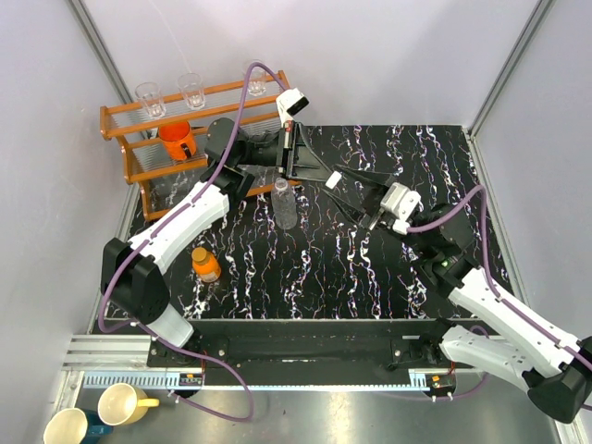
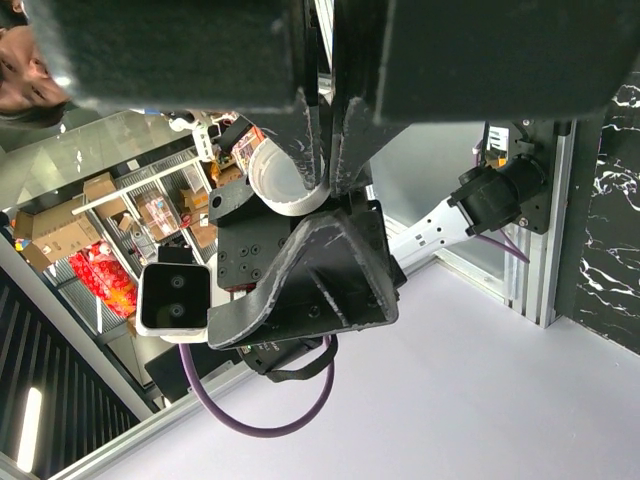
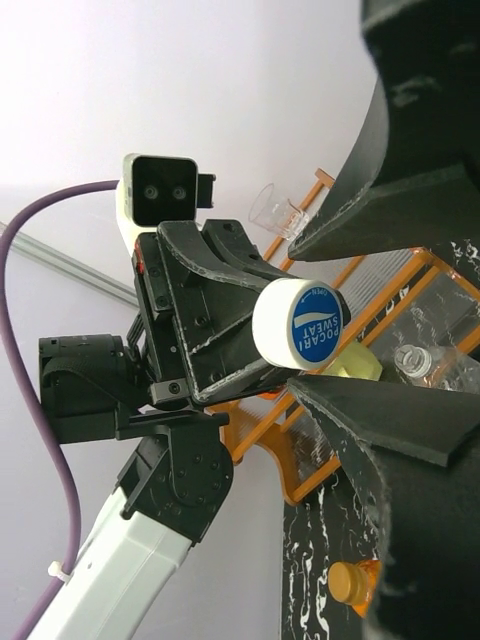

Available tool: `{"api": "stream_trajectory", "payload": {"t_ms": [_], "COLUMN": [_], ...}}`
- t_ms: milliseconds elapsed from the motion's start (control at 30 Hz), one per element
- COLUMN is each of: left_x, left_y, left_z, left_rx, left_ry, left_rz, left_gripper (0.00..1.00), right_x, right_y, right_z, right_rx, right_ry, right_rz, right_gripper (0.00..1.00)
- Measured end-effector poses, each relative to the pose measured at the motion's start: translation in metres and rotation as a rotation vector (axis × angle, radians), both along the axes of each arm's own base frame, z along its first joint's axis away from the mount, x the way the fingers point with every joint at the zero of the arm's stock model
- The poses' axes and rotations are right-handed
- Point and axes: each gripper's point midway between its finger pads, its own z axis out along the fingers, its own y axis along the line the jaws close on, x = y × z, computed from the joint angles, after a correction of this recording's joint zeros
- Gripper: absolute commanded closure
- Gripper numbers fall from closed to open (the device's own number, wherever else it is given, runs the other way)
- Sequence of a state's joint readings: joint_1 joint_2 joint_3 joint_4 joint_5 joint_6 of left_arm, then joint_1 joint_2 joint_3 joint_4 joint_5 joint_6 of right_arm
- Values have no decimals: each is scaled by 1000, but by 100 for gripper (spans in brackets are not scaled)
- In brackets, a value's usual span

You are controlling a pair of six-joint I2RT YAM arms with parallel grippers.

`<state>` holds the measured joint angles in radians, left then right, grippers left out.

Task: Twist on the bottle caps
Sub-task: Pick up the bottle cap from the center of the board.

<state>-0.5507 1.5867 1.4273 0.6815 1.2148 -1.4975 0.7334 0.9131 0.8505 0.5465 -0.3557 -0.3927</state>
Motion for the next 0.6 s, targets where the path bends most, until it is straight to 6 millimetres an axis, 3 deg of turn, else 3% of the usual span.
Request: {"api": "stream_trajectory", "payload": {"t_ms": [133, 600], "left_x": [0, 2], "left_y": [0, -1], "left_z": [-1, -4], "left_rx": [2, 5], "left_ry": [4, 15], "left_rz": [0, 7], "left_gripper": [100, 100], "right_x": [-5, -9], "right_y": [-4, -7], "right_z": [7, 10], "right_rx": [19, 36], "right_ry": [-15, -4], "right_rz": [1, 14], "right_gripper": [41, 55]}}
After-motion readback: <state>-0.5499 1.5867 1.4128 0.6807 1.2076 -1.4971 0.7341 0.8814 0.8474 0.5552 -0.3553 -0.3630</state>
